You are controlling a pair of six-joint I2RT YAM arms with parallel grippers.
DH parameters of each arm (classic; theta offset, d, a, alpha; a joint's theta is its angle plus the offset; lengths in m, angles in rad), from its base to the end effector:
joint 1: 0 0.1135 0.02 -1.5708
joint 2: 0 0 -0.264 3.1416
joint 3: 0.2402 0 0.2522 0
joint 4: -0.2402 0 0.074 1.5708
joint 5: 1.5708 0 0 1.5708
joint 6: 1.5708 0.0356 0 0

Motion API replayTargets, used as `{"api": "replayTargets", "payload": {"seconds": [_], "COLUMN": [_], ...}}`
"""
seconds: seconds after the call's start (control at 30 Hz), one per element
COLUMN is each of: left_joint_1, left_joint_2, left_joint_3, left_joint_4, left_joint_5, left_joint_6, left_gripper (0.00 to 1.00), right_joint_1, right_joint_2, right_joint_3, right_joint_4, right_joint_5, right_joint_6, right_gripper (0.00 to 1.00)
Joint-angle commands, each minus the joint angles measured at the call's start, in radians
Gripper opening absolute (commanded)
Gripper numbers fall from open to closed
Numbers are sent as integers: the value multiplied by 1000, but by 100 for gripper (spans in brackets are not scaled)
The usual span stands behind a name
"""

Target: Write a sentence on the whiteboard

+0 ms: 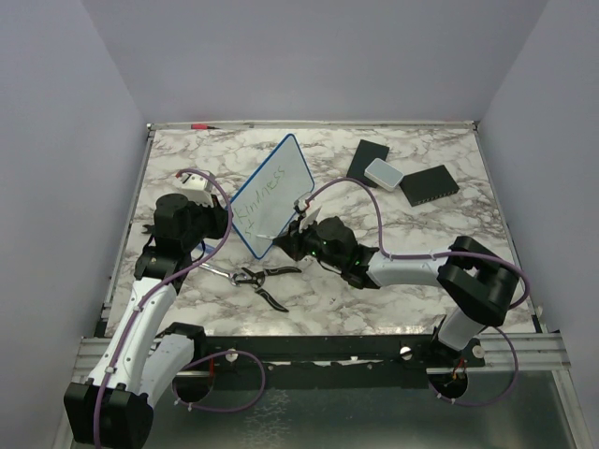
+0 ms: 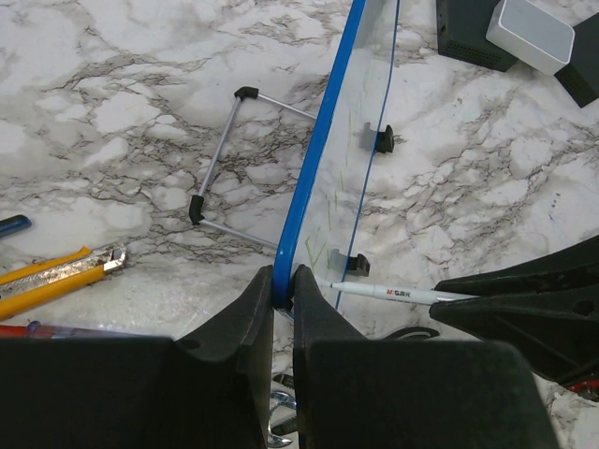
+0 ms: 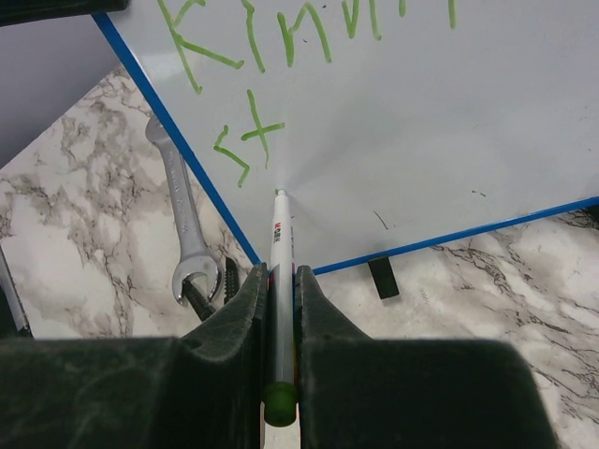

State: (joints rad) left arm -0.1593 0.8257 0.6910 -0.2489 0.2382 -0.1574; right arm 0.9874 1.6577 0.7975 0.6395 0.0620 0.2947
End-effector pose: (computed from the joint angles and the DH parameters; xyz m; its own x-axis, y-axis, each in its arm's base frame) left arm 0.1887 -0.0388 0.2935 -0.4230 -0.0863 -0.9020 0.3077 0.9226 -0.2326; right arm 0.1974 0.2951 0.2060 -0.3477 -0.0005 -0.9376 -0.7302 0.6275 0.2704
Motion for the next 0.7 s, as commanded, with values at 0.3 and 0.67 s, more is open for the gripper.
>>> {"api": "replayTargets", "payload": {"seconds": [0.3, 0.67], "left_joint_1": [-5, -5], "left_joint_2": [-10, -10], "left_joint_3": [-7, -7], "left_joint_4": [-4, -4], "left_joint_5": [-6, -4], "left_joint_6": [13, 13], "left_gripper": [3, 3], "right_joint_1": [5, 4], "right_joint_2": [-105, -58], "right_joint_3": [-2, 35], "right_joint_4": [-8, -26], "right_joint_5": [68, 84], "right_joint_6": [-37, -55], "right_gripper": [1, 1]}}
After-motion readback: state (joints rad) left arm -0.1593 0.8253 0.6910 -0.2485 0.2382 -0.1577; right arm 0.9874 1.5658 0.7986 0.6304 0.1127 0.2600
